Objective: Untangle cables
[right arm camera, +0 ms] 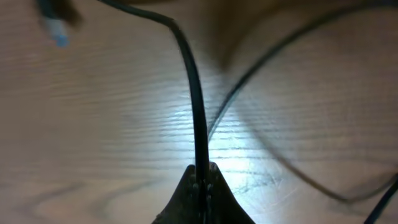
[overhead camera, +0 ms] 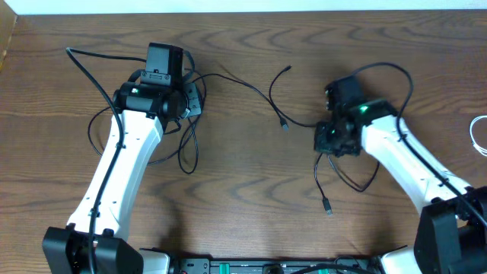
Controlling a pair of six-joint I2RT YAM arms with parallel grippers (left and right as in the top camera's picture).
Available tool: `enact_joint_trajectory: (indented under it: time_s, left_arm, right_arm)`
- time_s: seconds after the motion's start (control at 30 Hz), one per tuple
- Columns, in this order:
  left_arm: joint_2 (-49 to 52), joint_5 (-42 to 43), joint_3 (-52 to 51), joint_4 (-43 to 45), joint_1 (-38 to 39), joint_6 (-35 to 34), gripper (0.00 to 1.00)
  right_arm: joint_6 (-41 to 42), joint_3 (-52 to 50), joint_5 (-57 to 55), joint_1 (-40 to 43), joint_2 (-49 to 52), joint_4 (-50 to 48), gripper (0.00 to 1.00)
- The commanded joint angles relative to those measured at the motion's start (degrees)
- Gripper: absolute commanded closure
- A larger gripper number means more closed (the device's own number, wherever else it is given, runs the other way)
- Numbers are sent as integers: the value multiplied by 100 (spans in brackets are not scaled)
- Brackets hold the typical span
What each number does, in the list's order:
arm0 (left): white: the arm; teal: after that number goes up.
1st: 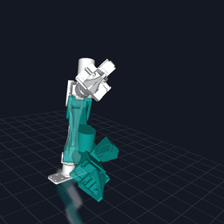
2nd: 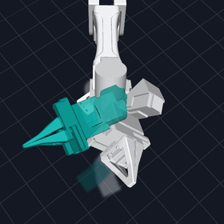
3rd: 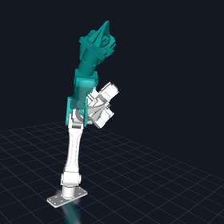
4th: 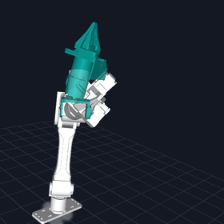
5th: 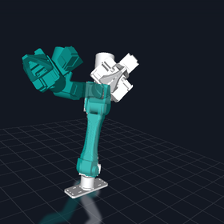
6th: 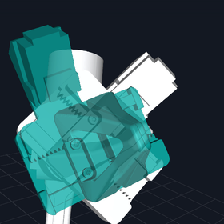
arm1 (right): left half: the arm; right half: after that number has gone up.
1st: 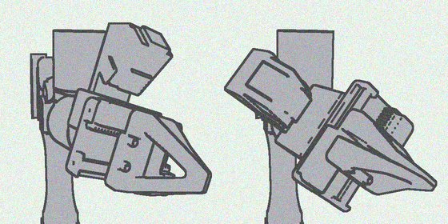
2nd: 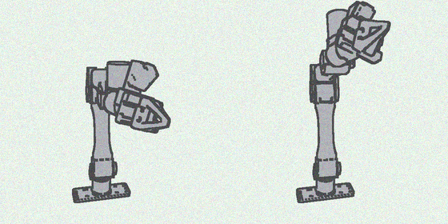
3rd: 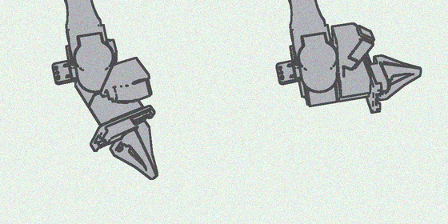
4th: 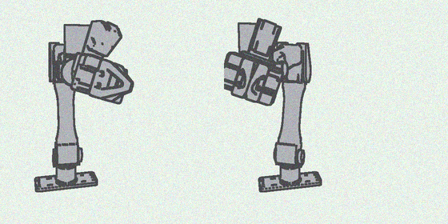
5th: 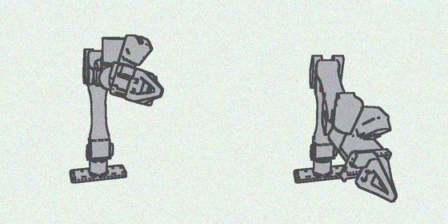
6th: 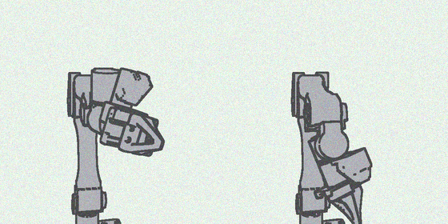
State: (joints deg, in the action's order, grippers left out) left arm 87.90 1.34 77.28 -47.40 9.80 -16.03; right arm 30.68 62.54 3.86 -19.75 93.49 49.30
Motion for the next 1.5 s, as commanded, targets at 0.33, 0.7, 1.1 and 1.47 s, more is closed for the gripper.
enact_joint_trajectory:
  time_s: [0.33,0.7,1.1,1.47]
  left_arm:
    - [-105,-52,17,-76,-17,74,92]
    - [-105,-50,17,-81,-17,74,93]
    - [-105,-50,17,-85,-17,74,93]
    - [-105,-52,17,-125,-17,74,92]
  right_arm:
    - [1604,-1239,-970,-448,7,-1773,96]
    - [1665,-1338,-1139,-450,7,-1932,90]
    - [828,-116,-1582,-299,4,-920,88]
    - [1858,-839,-1353,-409,125,-634,90]
